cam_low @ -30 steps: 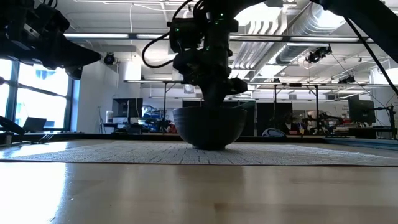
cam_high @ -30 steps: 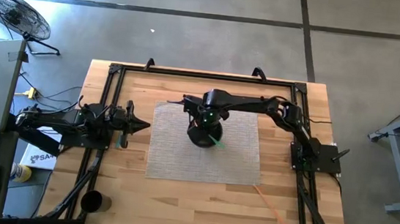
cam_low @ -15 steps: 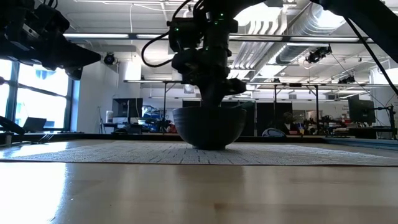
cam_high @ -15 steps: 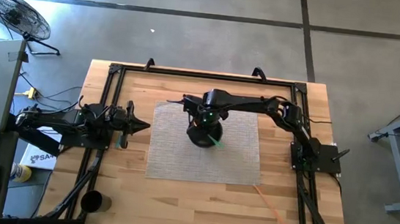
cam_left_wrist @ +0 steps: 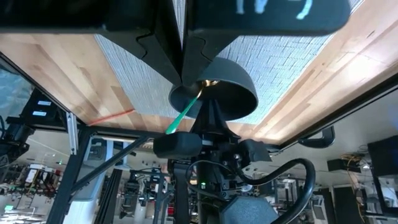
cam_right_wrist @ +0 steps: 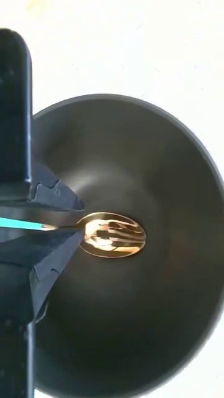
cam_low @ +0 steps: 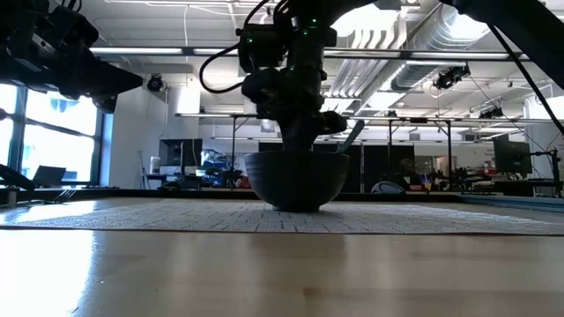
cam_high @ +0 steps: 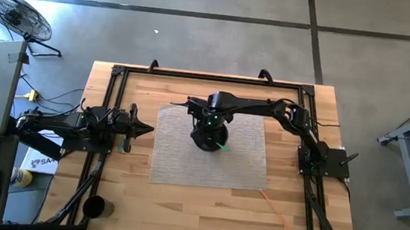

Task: Pick & Place Utensil
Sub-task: Put the silver fork into the black bowl

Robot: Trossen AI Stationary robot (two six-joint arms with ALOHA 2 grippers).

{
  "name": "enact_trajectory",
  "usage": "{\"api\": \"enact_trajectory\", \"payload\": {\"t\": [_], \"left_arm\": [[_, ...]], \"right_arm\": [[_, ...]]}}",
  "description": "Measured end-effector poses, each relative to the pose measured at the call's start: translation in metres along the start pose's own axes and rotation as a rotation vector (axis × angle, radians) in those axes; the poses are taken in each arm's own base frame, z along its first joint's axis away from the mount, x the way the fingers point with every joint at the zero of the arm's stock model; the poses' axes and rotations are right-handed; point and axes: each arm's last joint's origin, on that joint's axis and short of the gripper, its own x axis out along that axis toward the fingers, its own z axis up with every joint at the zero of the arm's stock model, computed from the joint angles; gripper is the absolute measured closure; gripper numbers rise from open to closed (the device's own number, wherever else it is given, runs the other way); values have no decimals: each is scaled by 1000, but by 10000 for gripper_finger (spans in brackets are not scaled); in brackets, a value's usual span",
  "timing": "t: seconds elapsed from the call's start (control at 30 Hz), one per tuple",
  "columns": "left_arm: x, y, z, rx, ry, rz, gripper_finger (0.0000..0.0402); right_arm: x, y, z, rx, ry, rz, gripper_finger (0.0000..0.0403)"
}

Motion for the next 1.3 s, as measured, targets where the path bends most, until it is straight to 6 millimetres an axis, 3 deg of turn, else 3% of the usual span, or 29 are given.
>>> {"api": "enact_trajectory", "payload": {"t": [0.17, 0.3, 0.5, 0.63, 0.83, 0.97, 1.2, 1.3], "left_arm": [[0, 0, 0, 0, 0, 0, 393], [0, 0, 0, 0, 0, 1, 393], [0, 0, 0, 0, 0, 3, 393], [0, 0, 0, 0, 0, 3, 393], [0, 0, 0, 0, 0, 3, 393], [0, 0, 0, 0, 0, 3, 393], [0, 0, 0, 1, -1, 2, 393], [0, 2, 3, 137, -30, 67, 393]], "right_arm": [[-4, 1, 1, -13, -29, 9, 348], [-23, 9, -9, -44, -101, -28, 354], [-52, 51, -49, -209, -245, -91, 364], [-54, 87, -87, -413, -277, -96, 371], [-43, 143, -160, -691, -358, -150, 388], [-21, 167, -205, -845, -408, -120, 400], [37, 173, -252, -1001, -359, 51, 401], [50, 168, -262, -990, -349, 34, 400]]}}
